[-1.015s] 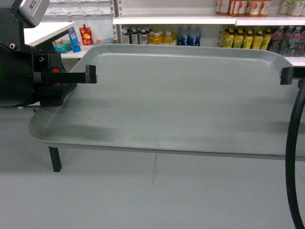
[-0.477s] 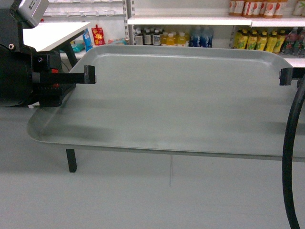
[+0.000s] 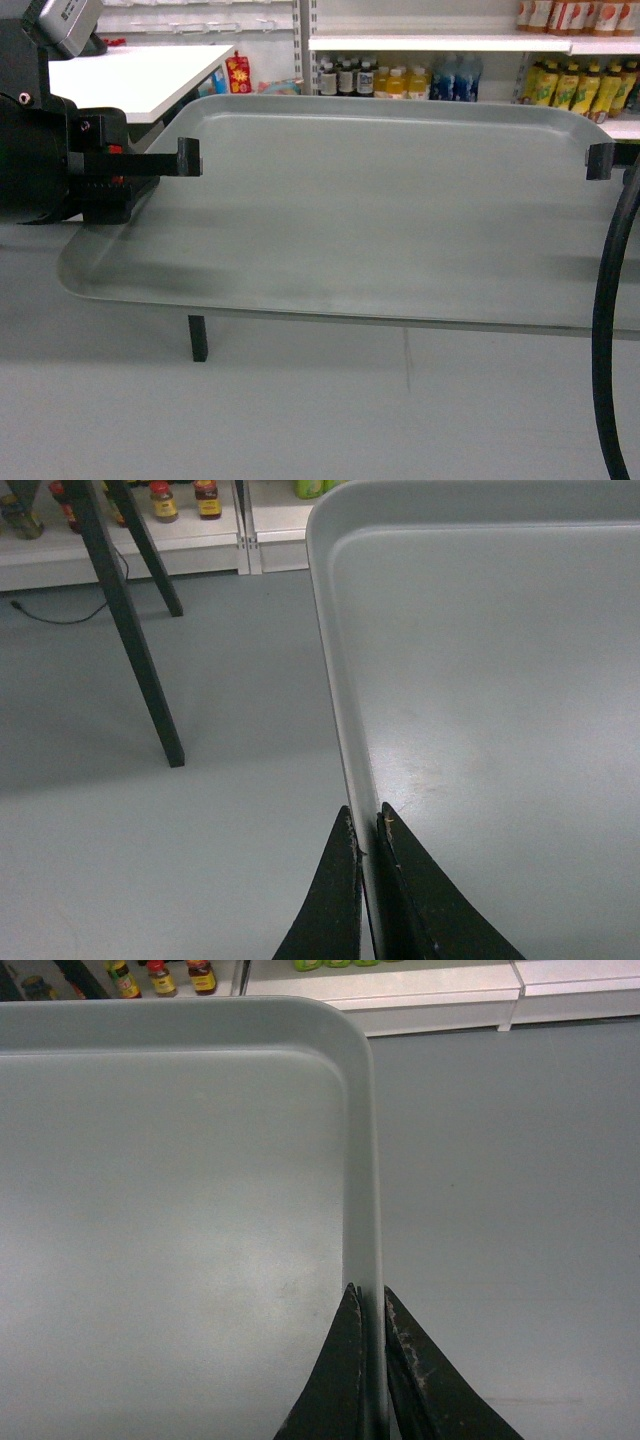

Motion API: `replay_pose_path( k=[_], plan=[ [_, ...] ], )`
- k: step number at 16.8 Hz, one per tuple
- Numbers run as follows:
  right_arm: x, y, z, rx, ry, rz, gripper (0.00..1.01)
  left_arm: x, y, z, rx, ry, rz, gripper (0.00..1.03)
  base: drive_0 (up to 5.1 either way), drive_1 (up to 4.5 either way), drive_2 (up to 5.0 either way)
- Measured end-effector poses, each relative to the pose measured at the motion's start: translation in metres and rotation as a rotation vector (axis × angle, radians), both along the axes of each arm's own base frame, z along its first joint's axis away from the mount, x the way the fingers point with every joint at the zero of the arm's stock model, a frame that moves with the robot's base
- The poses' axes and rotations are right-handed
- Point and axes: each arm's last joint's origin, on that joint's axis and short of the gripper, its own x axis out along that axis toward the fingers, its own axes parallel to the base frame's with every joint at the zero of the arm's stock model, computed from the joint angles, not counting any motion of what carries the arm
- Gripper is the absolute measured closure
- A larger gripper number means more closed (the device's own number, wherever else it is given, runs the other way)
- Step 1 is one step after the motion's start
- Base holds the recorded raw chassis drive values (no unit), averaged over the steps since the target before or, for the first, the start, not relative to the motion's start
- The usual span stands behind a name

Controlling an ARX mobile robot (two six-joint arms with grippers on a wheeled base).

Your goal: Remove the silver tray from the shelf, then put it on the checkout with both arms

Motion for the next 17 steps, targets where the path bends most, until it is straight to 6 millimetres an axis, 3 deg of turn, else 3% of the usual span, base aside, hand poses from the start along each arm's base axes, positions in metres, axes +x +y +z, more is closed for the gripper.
replay_pose_path(
  k=[17],
  plan=[
    [0.0006,0.0001,-0.0005,0.000,-0.002,0.000,0.98,0.0004,0.0000,0.0004,-0.002,-0.006,0.001,1.00,-4.9,2.42,2.4]
  ],
)
